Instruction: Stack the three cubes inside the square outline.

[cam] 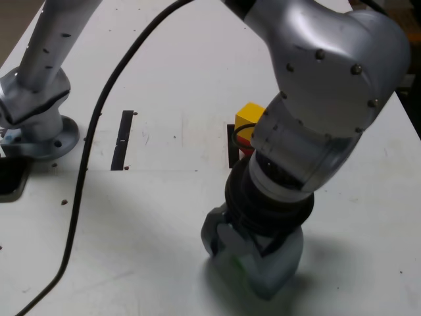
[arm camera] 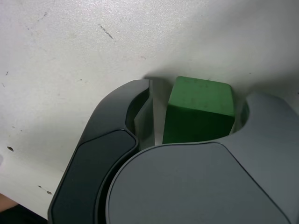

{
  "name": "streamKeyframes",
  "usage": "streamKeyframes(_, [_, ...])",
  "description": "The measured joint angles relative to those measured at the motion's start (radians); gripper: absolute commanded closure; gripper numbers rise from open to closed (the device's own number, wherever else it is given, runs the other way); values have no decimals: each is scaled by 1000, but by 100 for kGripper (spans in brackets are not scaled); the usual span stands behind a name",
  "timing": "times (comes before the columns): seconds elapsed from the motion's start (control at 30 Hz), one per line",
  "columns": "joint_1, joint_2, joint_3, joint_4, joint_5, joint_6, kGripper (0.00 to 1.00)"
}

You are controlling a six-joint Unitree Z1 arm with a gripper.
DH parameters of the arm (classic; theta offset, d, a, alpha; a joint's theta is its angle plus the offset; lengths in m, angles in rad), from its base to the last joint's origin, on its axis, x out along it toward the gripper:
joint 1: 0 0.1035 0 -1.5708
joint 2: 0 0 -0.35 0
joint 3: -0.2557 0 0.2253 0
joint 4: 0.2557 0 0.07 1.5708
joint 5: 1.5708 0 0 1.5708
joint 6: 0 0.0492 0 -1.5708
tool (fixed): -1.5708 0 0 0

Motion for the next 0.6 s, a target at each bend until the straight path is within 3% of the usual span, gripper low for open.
streamKeyframes(0.1, [0, 0, 0, -12, 8, 0, 69])
streamKeyframes(0.2, [0, 0, -1, -15, 13, 0, 76])
streamKeyframes(0.43, [0, -2, -3, -17, 21, 0, 78])
streamKeyframes(0.6, [0, -51, -1, 7, 57, -17, 78])
